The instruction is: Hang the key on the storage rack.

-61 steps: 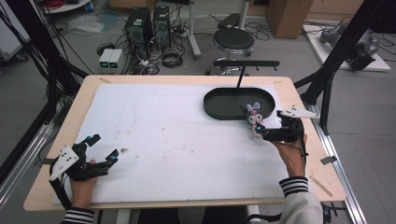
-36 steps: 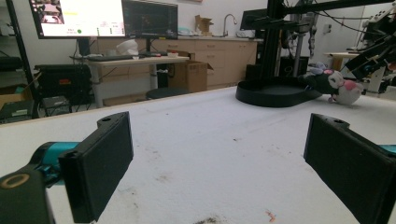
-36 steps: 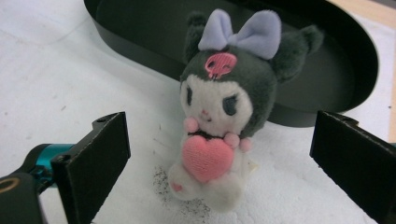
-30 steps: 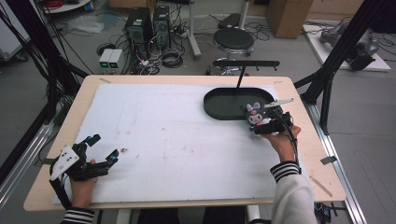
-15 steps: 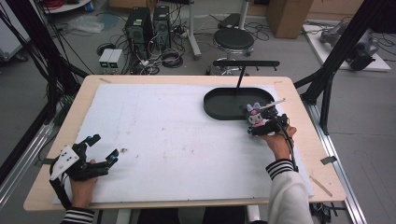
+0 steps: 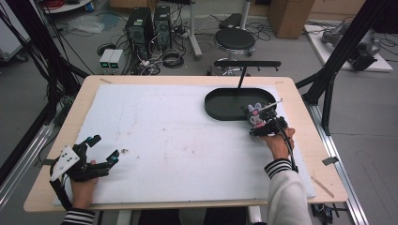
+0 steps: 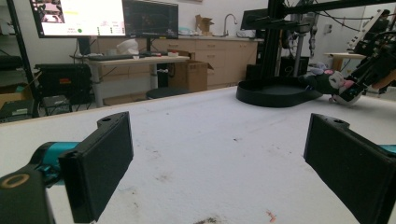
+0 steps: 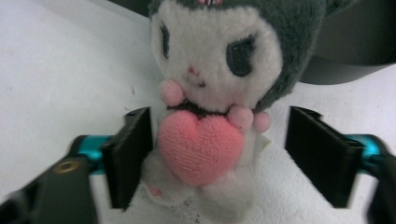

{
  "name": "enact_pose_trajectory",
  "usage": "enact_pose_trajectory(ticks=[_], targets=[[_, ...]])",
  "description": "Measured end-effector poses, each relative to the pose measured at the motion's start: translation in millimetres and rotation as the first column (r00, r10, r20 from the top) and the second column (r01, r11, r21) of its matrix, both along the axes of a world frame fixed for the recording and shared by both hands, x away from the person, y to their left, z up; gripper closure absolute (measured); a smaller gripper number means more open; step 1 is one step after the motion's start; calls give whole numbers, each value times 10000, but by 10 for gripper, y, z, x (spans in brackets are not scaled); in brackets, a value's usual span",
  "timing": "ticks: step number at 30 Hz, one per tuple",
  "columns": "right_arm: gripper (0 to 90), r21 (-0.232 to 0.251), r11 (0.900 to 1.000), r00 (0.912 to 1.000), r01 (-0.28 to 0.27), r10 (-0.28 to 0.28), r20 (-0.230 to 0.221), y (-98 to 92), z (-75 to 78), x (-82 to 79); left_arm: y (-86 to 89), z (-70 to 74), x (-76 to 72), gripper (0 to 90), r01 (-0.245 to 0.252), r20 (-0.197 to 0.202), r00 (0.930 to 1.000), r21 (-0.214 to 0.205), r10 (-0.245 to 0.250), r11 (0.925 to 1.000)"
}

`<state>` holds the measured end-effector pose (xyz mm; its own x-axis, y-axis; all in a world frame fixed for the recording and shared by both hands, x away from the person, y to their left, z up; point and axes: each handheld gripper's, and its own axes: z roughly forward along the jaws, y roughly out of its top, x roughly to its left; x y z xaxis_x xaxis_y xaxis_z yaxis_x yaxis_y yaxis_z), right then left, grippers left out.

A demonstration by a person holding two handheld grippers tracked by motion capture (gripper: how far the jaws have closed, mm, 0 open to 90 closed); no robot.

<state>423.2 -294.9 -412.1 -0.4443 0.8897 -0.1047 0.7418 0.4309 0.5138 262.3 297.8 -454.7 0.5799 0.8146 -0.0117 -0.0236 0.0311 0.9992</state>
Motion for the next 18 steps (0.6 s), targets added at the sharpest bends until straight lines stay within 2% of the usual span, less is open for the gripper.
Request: enact_pose_trajectory(ticks=[4,7,11,18], targets=[[431,-17,9997,9997,-239,238,-83,10,11,0,0,0,1,86,-2,-3,10000,-7,2,10000],[508,-464,9980,9991,-421,423,39,32,17,-6,-1,0,2,86,-6,-10,10000,-7,6,10000],[544,-463,9983,9993,-360,365,94,37,29,-16,-1,0,2,86,-5,-12,10000,-6,5,10000],[555,80,9996,9990,-260,257,372,-16,88,-34,0,1,2,86,-7,-35,10000,-10,7,10000]])
